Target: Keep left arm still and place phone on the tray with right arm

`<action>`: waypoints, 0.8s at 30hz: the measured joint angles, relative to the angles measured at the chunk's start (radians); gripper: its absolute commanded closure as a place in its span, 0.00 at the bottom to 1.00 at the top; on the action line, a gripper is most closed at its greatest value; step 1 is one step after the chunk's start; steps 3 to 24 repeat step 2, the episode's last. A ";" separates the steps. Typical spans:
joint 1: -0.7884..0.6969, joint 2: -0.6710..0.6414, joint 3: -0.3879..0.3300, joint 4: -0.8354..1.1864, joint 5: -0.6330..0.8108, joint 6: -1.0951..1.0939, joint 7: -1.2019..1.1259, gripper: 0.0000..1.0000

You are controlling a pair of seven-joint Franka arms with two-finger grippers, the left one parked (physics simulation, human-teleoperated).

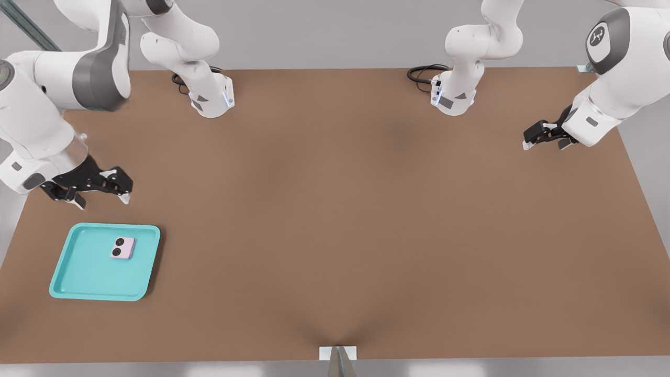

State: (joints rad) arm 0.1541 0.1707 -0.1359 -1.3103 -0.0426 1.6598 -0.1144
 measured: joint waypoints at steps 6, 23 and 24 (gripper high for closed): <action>0.011 -0.028 -0.024 -0.034 0.013 -0.042 0.009 0.00; 0.011 -0.028 -0.024 -0.034 0.013 -0.042 0.009 0.00; 0.011 -0.028 -0.024 -0.034 0.013 -0.042 0.009 0.00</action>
